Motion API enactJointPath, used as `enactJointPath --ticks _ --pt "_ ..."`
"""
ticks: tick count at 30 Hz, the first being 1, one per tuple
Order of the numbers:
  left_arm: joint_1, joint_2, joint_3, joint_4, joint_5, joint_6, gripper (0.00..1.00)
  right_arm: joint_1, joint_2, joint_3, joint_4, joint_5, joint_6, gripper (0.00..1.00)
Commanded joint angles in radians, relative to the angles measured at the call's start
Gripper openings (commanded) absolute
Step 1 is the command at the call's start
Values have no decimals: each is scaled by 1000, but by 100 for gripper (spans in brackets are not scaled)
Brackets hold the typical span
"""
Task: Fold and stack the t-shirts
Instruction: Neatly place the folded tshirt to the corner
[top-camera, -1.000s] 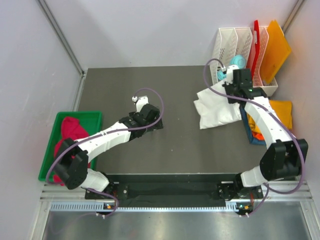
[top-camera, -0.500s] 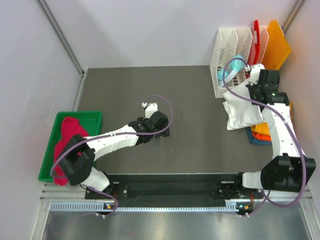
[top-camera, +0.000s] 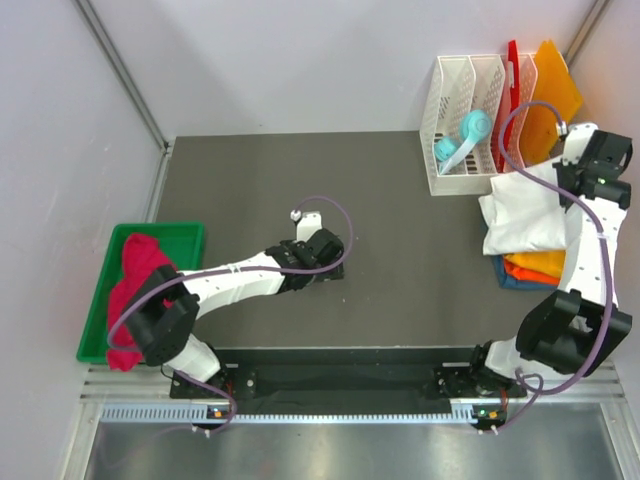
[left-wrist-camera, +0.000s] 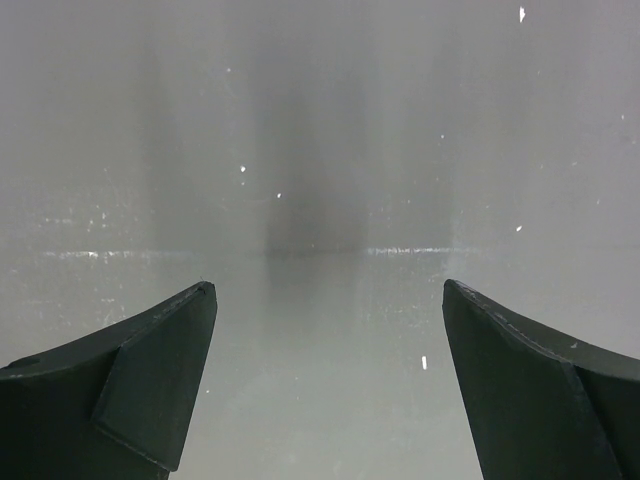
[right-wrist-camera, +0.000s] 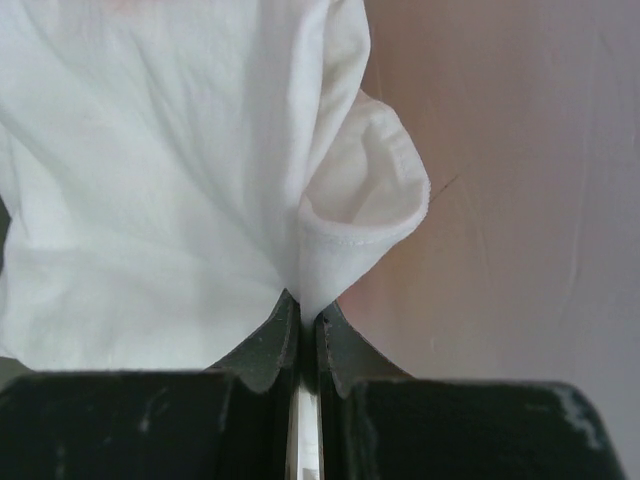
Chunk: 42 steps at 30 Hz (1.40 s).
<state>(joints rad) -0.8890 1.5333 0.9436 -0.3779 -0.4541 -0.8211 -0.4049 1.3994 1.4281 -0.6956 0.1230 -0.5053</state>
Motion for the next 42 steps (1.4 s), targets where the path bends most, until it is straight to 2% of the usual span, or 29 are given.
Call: enactJointPath --ticks 1,6,14,22,28,30,32,36,38,41,42 --pt "-10 11 11 7 -14 -16 99 -66 30 28 44 -29 -39 0" --pt "-16 40 21 7 -9 -21 99 -120 75 -63 117 -29 -42 0" --pt "-44 85 44 -10 -9 -30 99 -221 239 -139 270 1 -39 0" --pt "-68 143 89 -42 -6 -44 99 -242 371 -117 366 14 -33 0" --pt "-97 180 133 -68 -9 -59 99 -247 386 -83 395 -9 10 2" --pt "-114 182 139 -69 -18 -62 99 -278 327 -116 403 -110 31 54" --pt "-123 177 139 -64 -24 -62 99 -290 230 -144 410 -164 59 99" --pt "-136 182 139 -50 -28 -69 99 -290 122 -92 300 -302 91 100" --pt "-137 188 141 -38 -23 -69 99 -288 87 -43 188 -368 111 100" --pt "-145 195 142 -20 -8 -67 99 -288 24 -38 55 -572 109 100" --pt "-149 198 142 -15 -5 -67 99 -287 6 -43 26 -694 106 100"
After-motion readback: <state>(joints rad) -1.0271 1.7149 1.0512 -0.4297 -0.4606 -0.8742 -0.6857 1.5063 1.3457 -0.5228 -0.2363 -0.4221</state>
